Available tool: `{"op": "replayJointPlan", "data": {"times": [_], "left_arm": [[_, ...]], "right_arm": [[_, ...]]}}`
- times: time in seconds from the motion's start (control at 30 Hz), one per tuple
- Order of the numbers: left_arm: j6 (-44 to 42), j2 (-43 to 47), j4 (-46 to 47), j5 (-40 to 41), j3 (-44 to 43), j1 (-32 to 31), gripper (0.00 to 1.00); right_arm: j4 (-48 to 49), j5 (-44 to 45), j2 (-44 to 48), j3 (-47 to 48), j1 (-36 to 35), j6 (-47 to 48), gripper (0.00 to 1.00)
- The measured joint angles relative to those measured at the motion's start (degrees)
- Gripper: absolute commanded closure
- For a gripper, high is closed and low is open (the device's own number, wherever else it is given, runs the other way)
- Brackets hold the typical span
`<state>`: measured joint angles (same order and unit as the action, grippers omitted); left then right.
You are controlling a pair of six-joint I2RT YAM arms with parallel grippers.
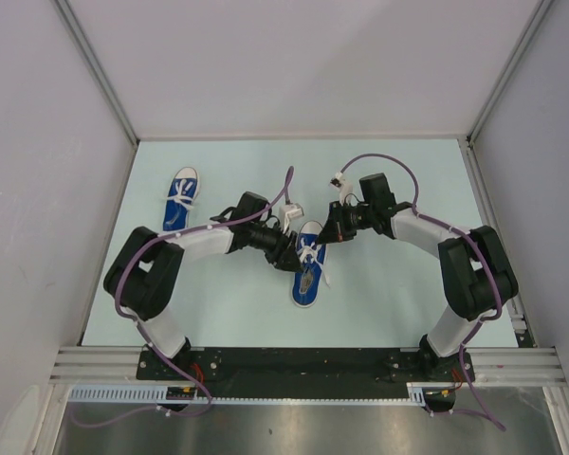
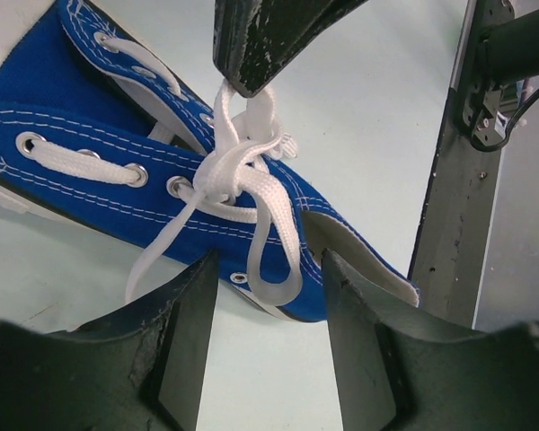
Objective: Tie the shoes
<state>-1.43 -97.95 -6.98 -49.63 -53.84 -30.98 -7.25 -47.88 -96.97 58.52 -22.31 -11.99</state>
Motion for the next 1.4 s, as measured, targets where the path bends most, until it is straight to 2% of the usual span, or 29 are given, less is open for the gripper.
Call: {"op": "replayJointPlan", "data": {"times": [0.07, 0.1, 0.23, 0.27, 0.3, 1.1, 1.4], "left_arm": [[0.26, -0.35, 0.02, 0.0, -0.07, 0.0, 0.53], [0.61, -0.59, -0.02, 0.0, -0.17, 0.0, 0.61], [1.73, -1.11, 0.07, -0.07, -0.61, 0.0, 0.86], [2.1, -1.11, 0.04, -0.11, -0.63, 0.0, 0.95], [2.05, -1.11, 0.04, -0.11, -0.63, 0.0, 1.0], [-7.69, 3.54, -10.19, 1.01, 3.32, 2.16, 1.0], [-9.2, 3.61, -10.62, 1.51, 3.5, 2.78, 1.0]], "right_arm": [[0.02, -0.02, 0.02, 0.0, 0.04, 0.02, 1.0], [0.0, -0.02, 0.02, 0.0, 0.04, 0.02, 1.0], [-0.07, -0.07, 0.07, 0.0, 0.04, 0.04, 1.0], [-0.2, -0.04, 0.11, 0.0, 0.04, 0.07, 1.0], [-0.33, -0.07, 0.15, 0.0, 0.07, 0.11, 1.0], [-5.73, 0.28, 1.79, -1.62, 3.93, 4.7, 1.0], [-6.23, 0.7, 1.97, -2.38, 6.08, 6.05, 1.0]]}}
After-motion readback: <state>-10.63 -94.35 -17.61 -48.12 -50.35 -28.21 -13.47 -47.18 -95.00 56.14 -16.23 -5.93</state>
